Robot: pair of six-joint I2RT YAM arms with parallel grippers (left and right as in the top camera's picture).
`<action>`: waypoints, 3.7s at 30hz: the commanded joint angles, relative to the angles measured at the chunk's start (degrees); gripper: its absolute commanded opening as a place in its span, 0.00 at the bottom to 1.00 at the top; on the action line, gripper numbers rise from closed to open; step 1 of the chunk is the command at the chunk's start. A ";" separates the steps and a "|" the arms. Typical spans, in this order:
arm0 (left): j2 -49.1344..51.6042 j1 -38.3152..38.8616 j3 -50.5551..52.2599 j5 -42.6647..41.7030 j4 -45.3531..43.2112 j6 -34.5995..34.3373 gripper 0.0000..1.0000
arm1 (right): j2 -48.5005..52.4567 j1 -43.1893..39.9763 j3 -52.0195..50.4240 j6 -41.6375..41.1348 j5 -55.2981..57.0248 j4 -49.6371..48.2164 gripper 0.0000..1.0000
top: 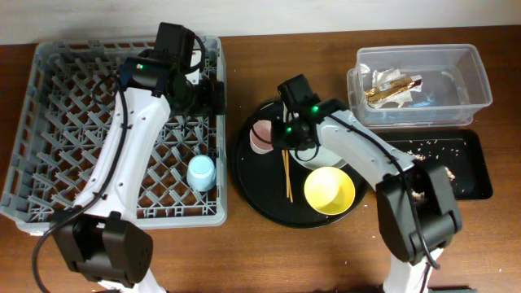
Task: Sort waste into correct bins and load items into the dishwasher rack
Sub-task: 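Grasp the pink cup with the right gripper and hand it to the left gripper, then place the pink cup in the rack with the left gripper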
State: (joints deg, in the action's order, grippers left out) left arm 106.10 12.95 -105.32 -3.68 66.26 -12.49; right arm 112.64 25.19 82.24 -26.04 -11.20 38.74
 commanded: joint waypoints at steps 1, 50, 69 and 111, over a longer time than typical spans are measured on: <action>0.09 -0.37 -0.59 -1.05 -0.81 -0.13 0.96 | 0.24 0.31 0.17 -0.85 1.33 -0.59 0.18; 0.09 -4.50 -0.59 -75.89 -11.61 20.98 0.92 | -11.93 -11.93 0.44 -3.39 -57.05 -34.71 0.05; -0.07 -8.85 -0.63 -40.13 -10.49 13.07 0.67 | -11.93 -11.43 0.44 0.33 -34.36 -17.35 0.99; 19.26 3.23 -25.68 -13.11 13.73 9.49 0.98 | -20.02 -11.39 -0.17 4.81 3.10 23.54 0.74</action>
State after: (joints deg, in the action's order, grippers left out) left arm 125.21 15.68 -130.15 -14.74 80.05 -3.51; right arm 95.50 13.56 81.93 -21.61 -12.32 60.14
